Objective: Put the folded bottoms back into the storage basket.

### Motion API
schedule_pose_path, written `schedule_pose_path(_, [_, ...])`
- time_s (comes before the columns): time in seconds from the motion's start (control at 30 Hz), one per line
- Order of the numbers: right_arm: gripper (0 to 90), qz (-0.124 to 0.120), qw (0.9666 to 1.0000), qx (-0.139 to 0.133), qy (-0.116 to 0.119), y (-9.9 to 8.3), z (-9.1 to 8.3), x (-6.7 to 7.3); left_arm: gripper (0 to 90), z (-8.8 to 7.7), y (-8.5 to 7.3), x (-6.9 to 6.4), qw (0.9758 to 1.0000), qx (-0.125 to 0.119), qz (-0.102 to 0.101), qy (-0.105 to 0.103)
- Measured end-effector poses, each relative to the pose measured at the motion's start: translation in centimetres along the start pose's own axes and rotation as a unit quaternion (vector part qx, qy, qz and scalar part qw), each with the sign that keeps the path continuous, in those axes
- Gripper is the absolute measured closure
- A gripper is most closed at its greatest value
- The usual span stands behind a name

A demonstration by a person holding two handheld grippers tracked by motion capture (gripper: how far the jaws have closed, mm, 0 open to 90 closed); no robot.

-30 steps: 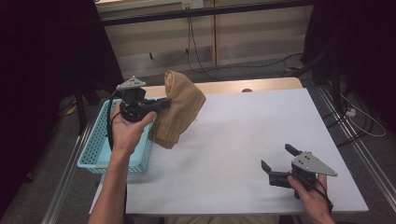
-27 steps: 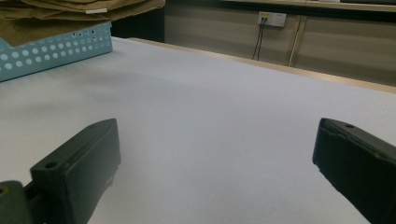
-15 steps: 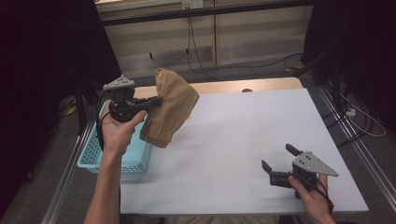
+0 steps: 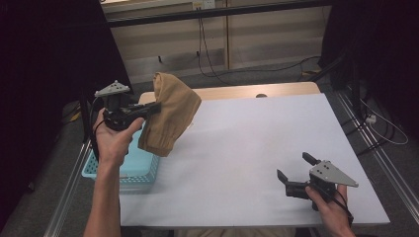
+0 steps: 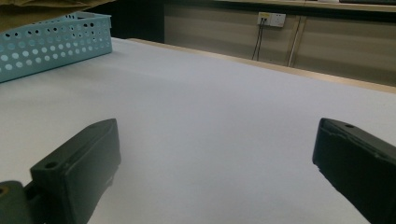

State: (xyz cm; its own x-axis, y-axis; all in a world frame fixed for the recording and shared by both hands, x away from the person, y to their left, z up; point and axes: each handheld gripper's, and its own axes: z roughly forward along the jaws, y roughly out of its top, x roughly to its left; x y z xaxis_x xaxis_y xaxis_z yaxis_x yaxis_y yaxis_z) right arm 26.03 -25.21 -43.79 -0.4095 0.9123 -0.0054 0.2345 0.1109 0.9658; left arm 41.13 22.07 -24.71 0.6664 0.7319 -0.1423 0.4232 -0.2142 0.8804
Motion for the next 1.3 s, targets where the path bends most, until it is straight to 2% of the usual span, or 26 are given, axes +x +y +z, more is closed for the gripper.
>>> schedule_pose_path(0.2, [0.7,-0.001,1.0,0.001,0.0,0.0,0.0,0.0,86.3,-0.6,-0.1,0.4,1.0,-0.003,-0.006,0.007])
schedule_pose_path(0.3, [0.7,-0.001,1.0,0.0,0.001,0.0,0.0,0.0,86.3,-1.2,-0.1,0.9,0.9995,-0.015,-0.019,0.018])
schedule_pose_path(0.47, [0.7,-0.001,1.0,0.001,0.002,0.0,0.0,0.0,86.3,-1.6,-0.2,1.4,0.9991,-0.017,-0.027,0.027])
schedule_pose_path(0.6, [0.7,-0.001,1.0,0.0,0.002,0.0,0.0,0.0,86.3,-2.2,-0.2,1.7,0.9989,-0.023,-0.031,0.029])
schedule_pose_path(0.73, [0.7,-0.003,1.0,0.0,0.002,0.0,0.1,0.0,86.3,-3.1,-0.3,2.2,0.998,-0.037,-0.037,0.035])
schedule_pose_path(1.3, [0.6,-0.002,1.0,0.001,0.003,0.0,0.0,0.1,86.3,-4.5,-0.8,3.8,0.9962,-0.042,-0.052,0.055])
